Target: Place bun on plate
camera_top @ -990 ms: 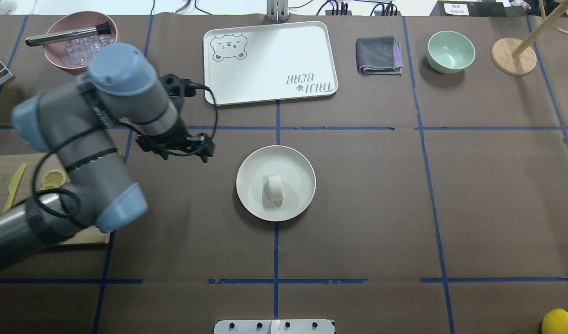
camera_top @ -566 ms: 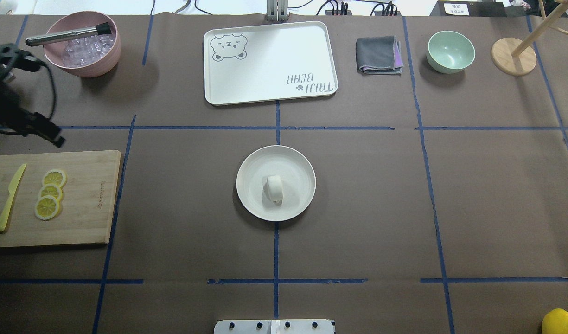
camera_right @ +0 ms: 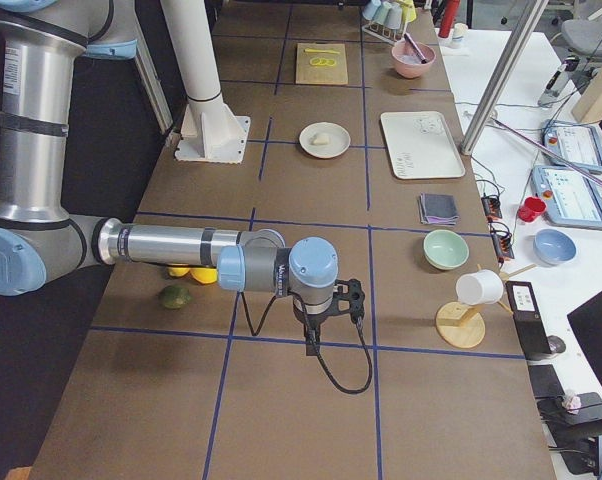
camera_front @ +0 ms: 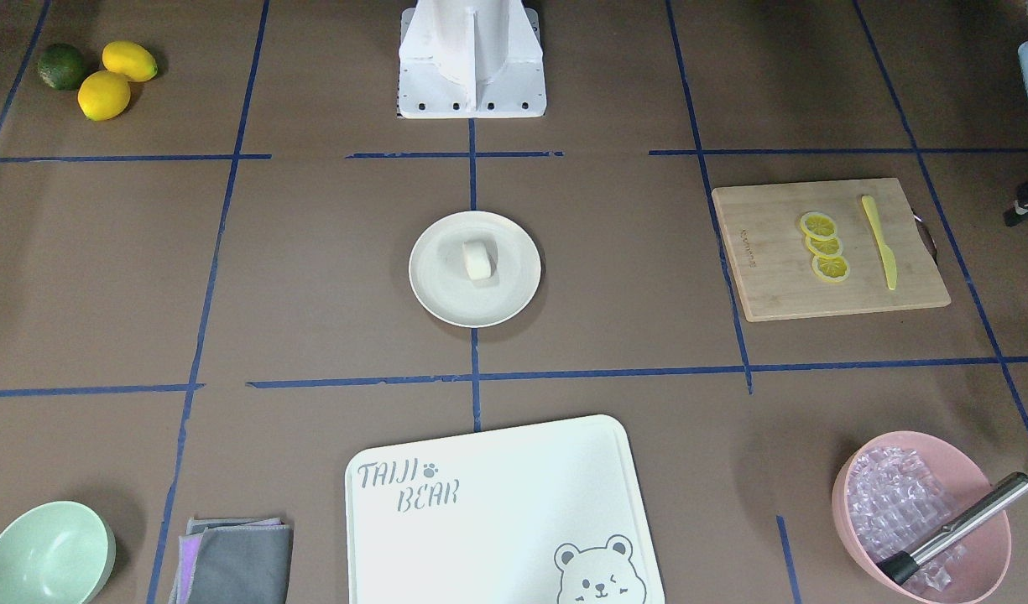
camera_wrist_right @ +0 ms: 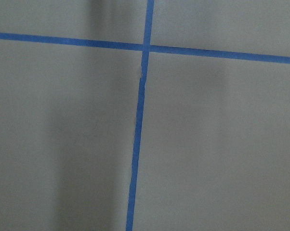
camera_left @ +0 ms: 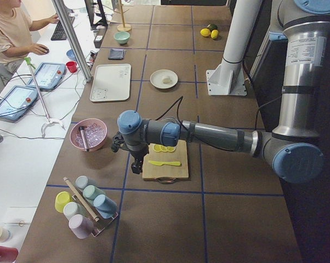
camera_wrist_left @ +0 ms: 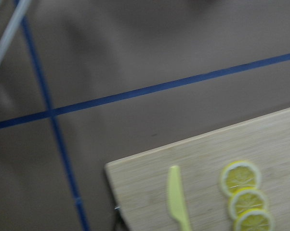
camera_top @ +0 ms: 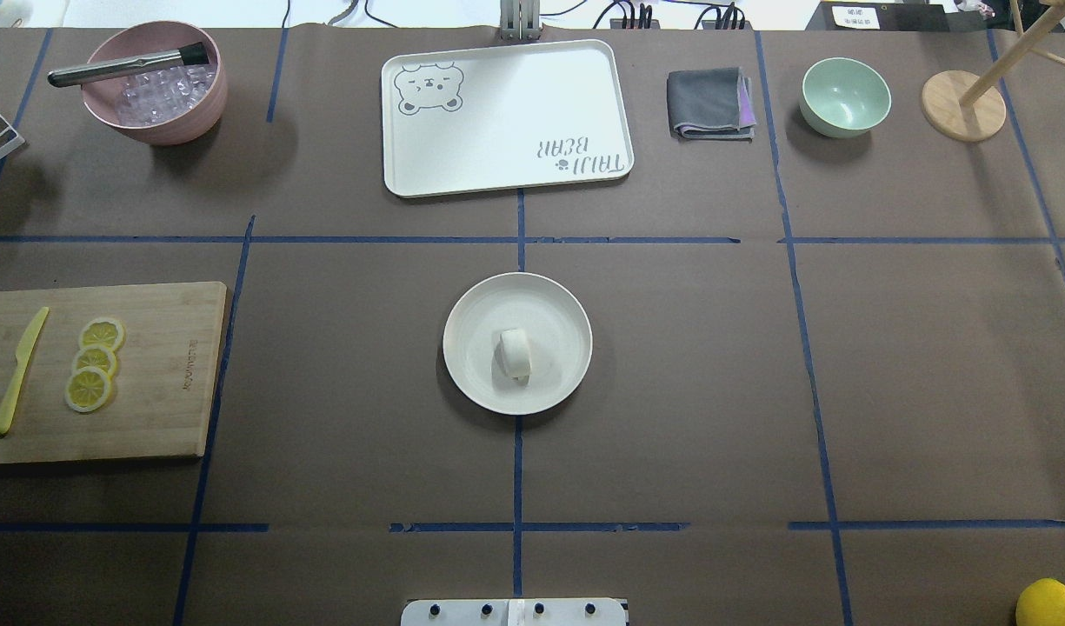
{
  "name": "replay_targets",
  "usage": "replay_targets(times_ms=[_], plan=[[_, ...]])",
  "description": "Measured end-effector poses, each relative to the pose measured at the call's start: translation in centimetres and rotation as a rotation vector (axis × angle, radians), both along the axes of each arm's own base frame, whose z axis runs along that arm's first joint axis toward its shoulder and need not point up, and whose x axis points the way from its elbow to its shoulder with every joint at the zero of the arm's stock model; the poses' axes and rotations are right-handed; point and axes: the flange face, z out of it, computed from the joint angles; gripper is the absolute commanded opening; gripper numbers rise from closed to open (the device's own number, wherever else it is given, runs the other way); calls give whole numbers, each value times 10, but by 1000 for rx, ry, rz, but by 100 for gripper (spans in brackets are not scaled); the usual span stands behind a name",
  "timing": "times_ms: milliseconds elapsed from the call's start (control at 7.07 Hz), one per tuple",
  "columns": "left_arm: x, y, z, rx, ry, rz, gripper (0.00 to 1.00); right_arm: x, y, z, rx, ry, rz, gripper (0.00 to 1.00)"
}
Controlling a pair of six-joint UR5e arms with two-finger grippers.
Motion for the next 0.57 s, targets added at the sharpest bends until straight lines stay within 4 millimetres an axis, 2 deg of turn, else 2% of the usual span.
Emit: replay_targets(times_ms=[283,566], plan=[[-13,21,32,-37,-10,-1,100,0,0,0,-1,0,1,99],[-24,25,51,-72,-17,-22,100,0,0,0,-2,0,2,99]])
